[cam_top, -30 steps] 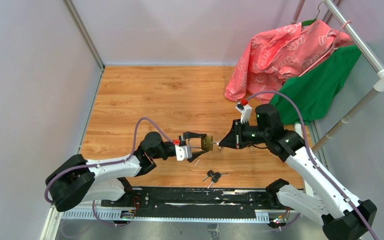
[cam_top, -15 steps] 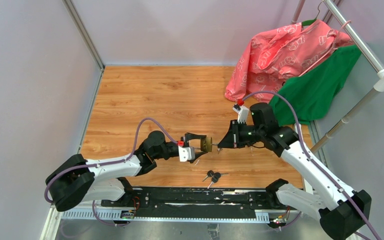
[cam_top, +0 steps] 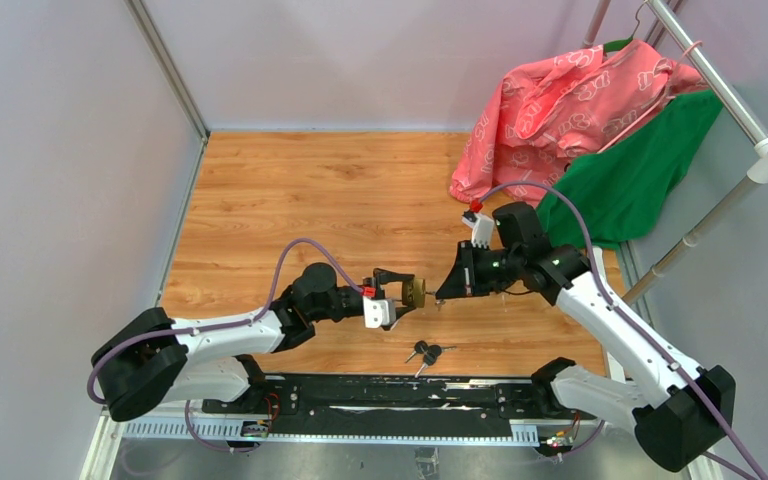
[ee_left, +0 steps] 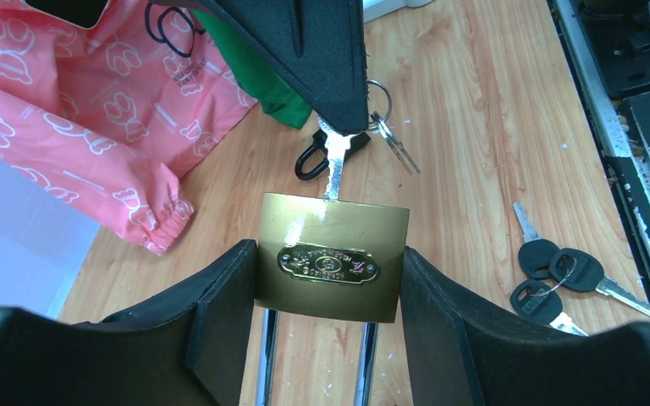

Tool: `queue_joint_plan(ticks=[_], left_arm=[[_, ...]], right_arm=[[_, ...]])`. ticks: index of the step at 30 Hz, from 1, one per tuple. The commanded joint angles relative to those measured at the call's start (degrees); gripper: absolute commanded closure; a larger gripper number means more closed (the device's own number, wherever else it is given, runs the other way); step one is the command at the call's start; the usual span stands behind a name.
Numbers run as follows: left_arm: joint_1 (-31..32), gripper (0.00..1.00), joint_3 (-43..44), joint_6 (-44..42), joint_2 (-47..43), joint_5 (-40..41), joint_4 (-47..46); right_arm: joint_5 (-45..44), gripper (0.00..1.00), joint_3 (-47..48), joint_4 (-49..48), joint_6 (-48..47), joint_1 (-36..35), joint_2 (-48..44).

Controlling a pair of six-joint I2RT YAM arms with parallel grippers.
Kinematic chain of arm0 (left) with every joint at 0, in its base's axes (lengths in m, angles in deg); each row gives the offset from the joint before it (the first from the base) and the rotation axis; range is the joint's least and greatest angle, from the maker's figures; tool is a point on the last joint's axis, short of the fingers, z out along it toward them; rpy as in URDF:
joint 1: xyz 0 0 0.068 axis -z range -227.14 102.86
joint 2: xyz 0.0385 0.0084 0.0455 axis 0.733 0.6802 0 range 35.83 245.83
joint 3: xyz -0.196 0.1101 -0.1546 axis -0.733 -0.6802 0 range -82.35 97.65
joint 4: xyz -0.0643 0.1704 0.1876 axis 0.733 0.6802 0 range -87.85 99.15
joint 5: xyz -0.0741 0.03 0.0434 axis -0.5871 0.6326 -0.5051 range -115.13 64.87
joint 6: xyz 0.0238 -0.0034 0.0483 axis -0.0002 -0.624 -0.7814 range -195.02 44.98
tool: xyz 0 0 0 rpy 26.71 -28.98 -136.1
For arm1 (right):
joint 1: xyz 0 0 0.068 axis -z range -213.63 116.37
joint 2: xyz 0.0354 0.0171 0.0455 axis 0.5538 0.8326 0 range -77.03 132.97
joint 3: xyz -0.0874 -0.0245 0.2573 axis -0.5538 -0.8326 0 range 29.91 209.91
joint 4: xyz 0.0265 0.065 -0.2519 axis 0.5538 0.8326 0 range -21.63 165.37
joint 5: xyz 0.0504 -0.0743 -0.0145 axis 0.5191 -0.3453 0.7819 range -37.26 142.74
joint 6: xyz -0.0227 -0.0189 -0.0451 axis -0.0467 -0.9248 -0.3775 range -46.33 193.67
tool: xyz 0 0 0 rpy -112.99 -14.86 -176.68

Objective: Unlock with the key

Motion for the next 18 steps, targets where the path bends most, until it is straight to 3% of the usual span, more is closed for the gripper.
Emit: queue_joint_plan(ticks=[1, 11, 18], left_arm=[[1.0, 1.00, 3.9, -2.3, -1.2, 1.9, -6.5], [1.9, 1.00, 3.9, -3.3, -1.8, 4.1, -5.8], [2.0, 1.00, 5.9, -2.8, -1.9, -2.5, -1.1]], right_arm=[[2.7, 1.00, 2.5, 3.1, 0.8, -0.9, 0.9], [4.8, 1.00, 5.1, 5.7, 2.7, -1.0, 3.4], [2.5, 1.00, 6.5, 5.8, -2.4, -1.8, 3.8]])
